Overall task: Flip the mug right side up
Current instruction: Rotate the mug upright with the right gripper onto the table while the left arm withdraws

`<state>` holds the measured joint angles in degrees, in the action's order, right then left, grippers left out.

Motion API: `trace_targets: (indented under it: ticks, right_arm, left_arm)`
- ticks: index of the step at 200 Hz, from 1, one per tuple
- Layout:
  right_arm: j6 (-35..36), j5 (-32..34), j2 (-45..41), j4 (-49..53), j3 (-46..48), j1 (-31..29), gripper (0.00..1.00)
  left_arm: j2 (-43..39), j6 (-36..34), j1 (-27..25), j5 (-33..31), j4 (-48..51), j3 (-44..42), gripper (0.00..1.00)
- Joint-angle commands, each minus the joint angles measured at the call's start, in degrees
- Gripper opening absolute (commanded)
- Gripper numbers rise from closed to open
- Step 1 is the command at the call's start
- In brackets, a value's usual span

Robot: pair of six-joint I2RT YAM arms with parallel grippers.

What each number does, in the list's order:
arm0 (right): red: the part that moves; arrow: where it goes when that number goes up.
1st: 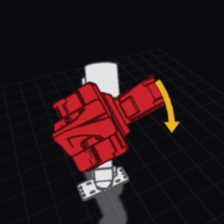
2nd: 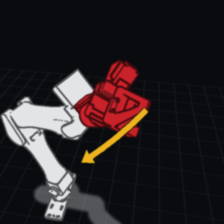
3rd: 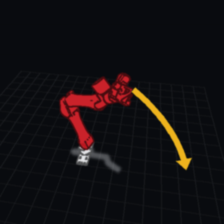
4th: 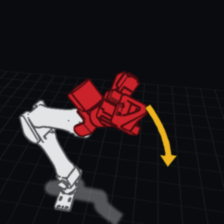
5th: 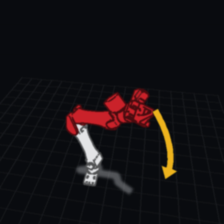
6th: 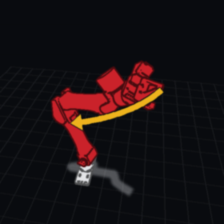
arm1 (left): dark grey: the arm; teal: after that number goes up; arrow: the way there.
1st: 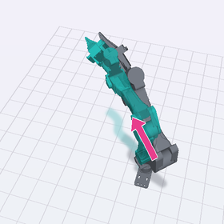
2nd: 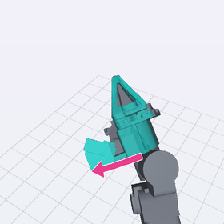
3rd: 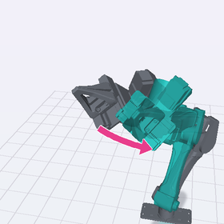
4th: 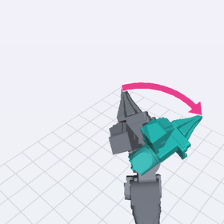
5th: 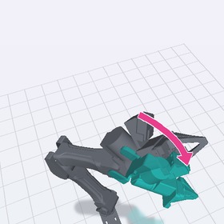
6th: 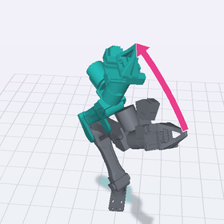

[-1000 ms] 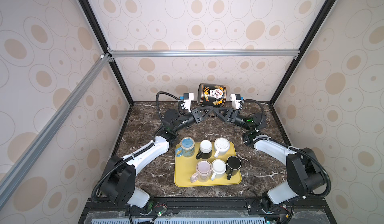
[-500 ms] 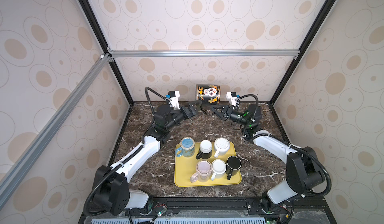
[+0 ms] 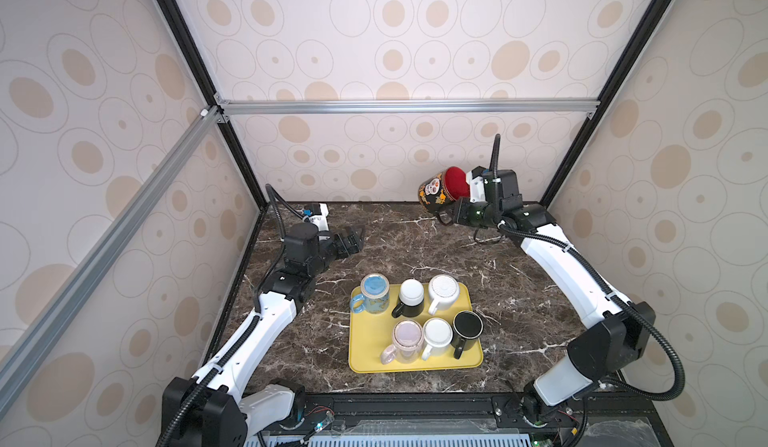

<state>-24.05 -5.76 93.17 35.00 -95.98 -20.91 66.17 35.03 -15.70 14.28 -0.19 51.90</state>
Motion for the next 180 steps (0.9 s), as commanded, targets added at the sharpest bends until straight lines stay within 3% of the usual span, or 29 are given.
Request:
trace_targets:
  ticks: [1,79,180]
  right_arm:
    - [8.8,12.9,2.8,6.8,-4.0,0.2,0.0]
    - [12.2,18.5,12.1,5.8,-4.2,2.6,0.0]
    - [10.5,19.0,18.7,2.2,-2.2,7.3,0.0]
  left_arm:
    - [-1.1,-5.1,-0.1,-2.6,3.6,1.1,1.0]
    - [-2.2,-7.1,-0.1,-4.4,3.7,-1.9,0.98]
    - [-0.4,-6.5,-0.2,-3.4,2.2,-3.9,0.98]
